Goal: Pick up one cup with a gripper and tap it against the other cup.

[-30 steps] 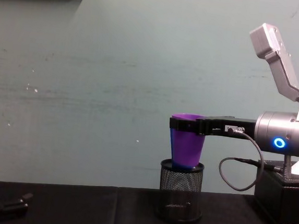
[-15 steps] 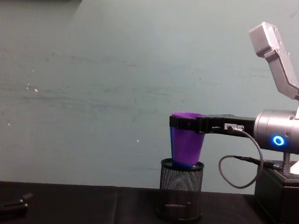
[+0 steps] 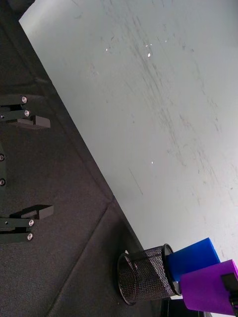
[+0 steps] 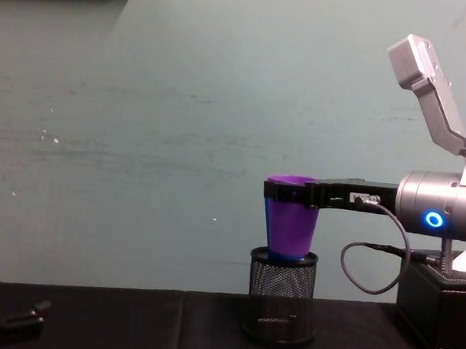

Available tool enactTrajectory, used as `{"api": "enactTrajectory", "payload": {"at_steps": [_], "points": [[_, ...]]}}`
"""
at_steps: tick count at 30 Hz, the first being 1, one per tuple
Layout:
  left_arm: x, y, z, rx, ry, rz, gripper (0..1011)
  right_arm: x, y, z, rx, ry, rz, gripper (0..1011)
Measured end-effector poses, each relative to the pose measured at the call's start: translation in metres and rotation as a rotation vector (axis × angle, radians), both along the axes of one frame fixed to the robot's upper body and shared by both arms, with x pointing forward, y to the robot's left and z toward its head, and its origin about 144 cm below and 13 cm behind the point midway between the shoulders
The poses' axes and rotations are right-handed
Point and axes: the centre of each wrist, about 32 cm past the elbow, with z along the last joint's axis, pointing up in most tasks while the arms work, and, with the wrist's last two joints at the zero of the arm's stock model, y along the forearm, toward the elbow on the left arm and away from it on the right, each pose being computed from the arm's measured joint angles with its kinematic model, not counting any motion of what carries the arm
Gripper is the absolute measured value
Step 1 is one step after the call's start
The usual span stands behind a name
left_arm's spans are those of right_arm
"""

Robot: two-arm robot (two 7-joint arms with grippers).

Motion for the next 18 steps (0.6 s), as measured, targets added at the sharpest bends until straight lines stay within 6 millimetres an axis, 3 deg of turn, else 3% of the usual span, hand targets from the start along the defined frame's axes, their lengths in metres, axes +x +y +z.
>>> {"api": "enactTrajectory", "payload": {"at_steps": [18], "points": [[0.0,0.0,0.0,0.0,0.0,0.0,1000,-0.0001,-0.0001,-0.0001,0.0,0.001,-0.002,743]]}}
